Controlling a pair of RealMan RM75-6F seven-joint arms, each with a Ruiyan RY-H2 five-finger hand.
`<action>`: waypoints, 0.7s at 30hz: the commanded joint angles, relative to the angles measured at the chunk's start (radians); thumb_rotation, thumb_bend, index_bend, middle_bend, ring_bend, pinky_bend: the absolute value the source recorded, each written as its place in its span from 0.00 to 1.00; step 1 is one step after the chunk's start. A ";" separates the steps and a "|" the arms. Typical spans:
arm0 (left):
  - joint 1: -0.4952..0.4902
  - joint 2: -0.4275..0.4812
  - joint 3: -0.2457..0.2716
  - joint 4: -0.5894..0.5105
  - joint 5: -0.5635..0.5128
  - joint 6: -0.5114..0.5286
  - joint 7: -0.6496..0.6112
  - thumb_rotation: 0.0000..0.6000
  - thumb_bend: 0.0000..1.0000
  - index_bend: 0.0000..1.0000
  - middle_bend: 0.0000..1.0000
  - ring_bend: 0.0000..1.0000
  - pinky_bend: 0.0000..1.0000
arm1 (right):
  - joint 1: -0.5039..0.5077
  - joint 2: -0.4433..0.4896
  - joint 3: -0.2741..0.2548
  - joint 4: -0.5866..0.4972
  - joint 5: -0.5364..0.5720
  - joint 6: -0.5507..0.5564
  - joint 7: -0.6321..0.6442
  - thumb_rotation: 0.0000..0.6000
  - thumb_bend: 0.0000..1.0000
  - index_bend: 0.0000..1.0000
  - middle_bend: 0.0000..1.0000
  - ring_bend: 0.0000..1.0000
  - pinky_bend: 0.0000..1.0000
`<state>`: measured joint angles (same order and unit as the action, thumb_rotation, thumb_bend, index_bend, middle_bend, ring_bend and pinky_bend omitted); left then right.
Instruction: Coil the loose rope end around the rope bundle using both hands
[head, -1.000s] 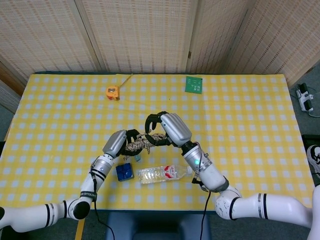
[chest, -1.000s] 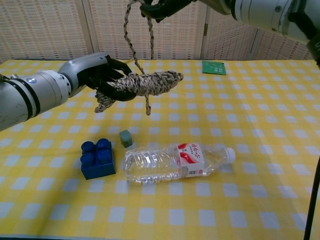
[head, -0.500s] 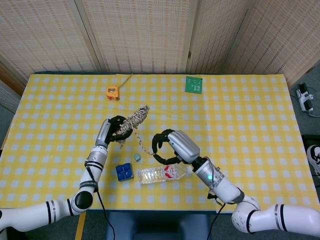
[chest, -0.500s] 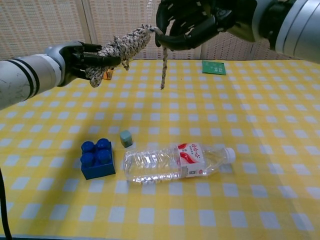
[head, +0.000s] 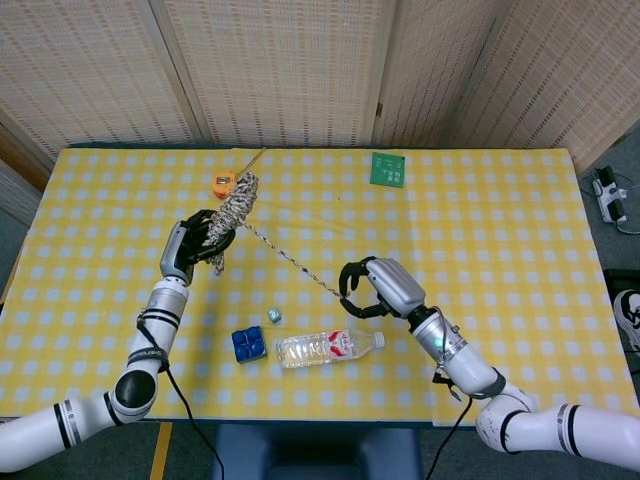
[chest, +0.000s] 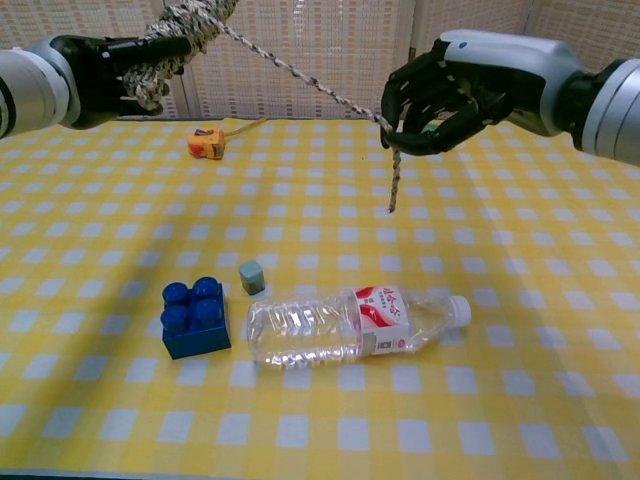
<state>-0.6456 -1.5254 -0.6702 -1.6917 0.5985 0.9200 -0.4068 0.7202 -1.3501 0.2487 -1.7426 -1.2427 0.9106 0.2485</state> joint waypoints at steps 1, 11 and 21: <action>0.032 0.024 0.000 -0.047 0.063 -0.032 -0.056 1.00 0.70 0.74 0.75 0.72 0.80 | 0.014 -0.012 0.025 0.036 0.067 -0.028 0.017 1.00 0.61 0.71 0.52 0.50 0.32; 0.080 0.077 0.017 -0.149 0.247 -0.144 -0.199 1.00 0.70 0.74 0.75 0.72 0.80 | 0.094 -0.087 0.091 0.158 0.247 -0.089 -0.041 1.00 0.61 0.71 0.52 0.50 0.32; 0.092 0.134 0.065 -0.148 0.517 -0.325 -0.360 1.00 0.70 0.74 0.75 0.71 0.80 | 0.183 -0.118 0.171 0.164 0.403 -0.138 -0.073 1.00 0.61 0.71 0.52 0.50 0.32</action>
<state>-0.5566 -1.4099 -0.6253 -1.8462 1.0479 0.6442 -0.7155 0.8845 -1.4614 0.4031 -1.5799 -0.8667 0.7840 0.1841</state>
